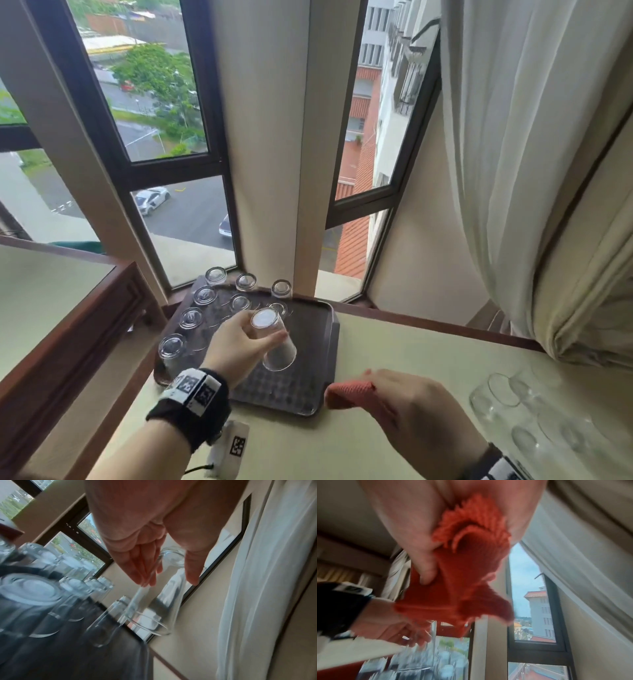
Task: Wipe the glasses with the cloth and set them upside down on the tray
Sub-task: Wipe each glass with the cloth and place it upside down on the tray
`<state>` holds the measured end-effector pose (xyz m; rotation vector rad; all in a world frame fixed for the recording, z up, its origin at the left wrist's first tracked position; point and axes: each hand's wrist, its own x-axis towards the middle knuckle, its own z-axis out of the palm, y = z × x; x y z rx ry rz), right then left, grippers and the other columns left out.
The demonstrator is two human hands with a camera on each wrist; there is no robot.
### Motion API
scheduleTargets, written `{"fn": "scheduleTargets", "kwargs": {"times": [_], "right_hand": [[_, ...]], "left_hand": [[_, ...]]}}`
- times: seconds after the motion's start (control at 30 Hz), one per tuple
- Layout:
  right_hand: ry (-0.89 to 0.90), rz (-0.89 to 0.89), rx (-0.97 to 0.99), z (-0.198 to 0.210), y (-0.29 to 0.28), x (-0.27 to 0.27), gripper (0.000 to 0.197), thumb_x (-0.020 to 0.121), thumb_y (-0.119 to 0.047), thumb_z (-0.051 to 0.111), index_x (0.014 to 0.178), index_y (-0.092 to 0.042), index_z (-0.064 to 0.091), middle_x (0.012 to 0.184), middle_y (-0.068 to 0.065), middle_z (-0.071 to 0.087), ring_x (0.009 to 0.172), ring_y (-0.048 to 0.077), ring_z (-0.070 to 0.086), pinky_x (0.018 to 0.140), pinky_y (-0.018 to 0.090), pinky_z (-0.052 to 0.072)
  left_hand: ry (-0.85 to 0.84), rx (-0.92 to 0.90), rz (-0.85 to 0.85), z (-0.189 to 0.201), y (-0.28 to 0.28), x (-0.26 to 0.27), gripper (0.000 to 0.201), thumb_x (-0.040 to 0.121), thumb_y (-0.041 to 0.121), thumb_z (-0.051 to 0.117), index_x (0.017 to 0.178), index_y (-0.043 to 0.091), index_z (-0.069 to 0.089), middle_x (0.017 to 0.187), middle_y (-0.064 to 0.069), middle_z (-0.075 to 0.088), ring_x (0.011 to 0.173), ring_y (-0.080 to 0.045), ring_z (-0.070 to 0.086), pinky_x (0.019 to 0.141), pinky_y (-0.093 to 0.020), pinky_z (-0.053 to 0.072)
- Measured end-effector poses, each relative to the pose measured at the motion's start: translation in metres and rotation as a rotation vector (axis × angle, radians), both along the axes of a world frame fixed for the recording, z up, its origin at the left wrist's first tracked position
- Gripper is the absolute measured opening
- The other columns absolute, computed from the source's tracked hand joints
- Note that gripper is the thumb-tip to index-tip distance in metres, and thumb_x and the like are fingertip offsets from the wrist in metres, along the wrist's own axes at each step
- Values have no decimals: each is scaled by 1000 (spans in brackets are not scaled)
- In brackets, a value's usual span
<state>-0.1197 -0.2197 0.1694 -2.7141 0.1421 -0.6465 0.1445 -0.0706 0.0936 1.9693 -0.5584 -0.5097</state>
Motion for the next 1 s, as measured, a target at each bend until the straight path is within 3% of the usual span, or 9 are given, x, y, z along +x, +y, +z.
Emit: {"fn": "scheduleTargets", "kwargs": {"times": [0.07, 0.17, 0.23, 0.33, 0.47, 0.6, 0.77, 0.9, 1.0], "right_hand": [[94, -5, -10, -16, 5, -1, 37, 107, -44, 43, 98, -24, 73, 81, -8, 67, 64, 17, 63, 51, 31, 51], [207, -58, 52, -30, 11, -7, 28, 104, -43, 48, 104, -27, 72, 86, -10, 69, 68, 15, 64, 56, 31, 53], [218, -104, 99, -34, 14, -12, 34, 106, -50, 42, 108, -32, 70, 90, -14, 70, 73, 11, 67, 60, 26, 54], [208, -160, 145, -34, 20, -17, 38, 106, -55, 34, 115, -38, 66, 94, -18, 70, 77, 6, 68, 64, 21, 54], [191, -235, 215, -32, 27, -24, 28, 104, -54, 41, 117, -42, 63, 97, -21, 70, 81, -1, 67, 70, 6, 47], [192, -281, 276, -39, 27, -33, 25, 98, -39, 58, 122, -43, 64, 104, -23, 72, 90, -3, 69, 74, 19, 56], [236, -341, 296, -37, 28, -41, 28, 95, -43, 53, 119, -44, 67, 102, -25, 71, 90, -3, 68, 75, 19, 54], [251, -391, 302, -40, 26, -47, 26, 91, -39, 57, 116, -42, 65, 99, -23, 71, 86, -3, 67, 74, 9, 49], [285, -405, 321, -43, 23, -54, 29, 91, -37, 59, 117, -44, 68, 103, -26, 70, 90, -5, 67, 78, 17, 52]], "left_hand": [[-15, 94, 32, -26, -3, 3, 39, 72, 37, 97, 99, 28, 70, 86, 14, 78, 85, -2, 74, 83, -30, 58], [-46, 242, 38, -52, -10, 9, 44, 72, 45, 93, 102, 30, 65, 93, 15, 74, 92, -9, 70, 83, -29, 51], [-62, 314, 36, -66, -16, 14, 49, 73, 48, 91, 107, 29, 62, 99, 13, 73, 95, -15, 69, 88, -31, 51], [-56, 376, 40, -81, -25, 19, 55, 76, 46, 90, 118, 26, 60, 105, 6, 71, 105, -23, 69, 93, -32, 52], [-27, 392, 54, -89, -36, 24, 56, 81, 38, 88, 124, 22, 57, 108, 3, 68, 110, -27, 68, 95, -34, 51], [-8, 405, 60, -94, -43, 27, 56, 83, 36, 86, 127, 19, 56, 119, -3, 72, 113, -29, 68, 96, -35, 49], [17, 395, 68, -99, -49, 28, 58, 85, 35, 85, 131, 17, 55, 123, -8, 72, 117, -33, 66, 99, -37, 48], [22, 388, 84, -101, -54, 26, 60, 84, 35, 86, 132, 17, 55, 125, -10, 71, 119, -35, 65, 101, -39, 48], [28, 383, 101, -104, -55, 25, 65, 83, 35, 87, 136, 16, 54, 131, -10, 69, 123, -35, 63, 104, -40, 47]]}}
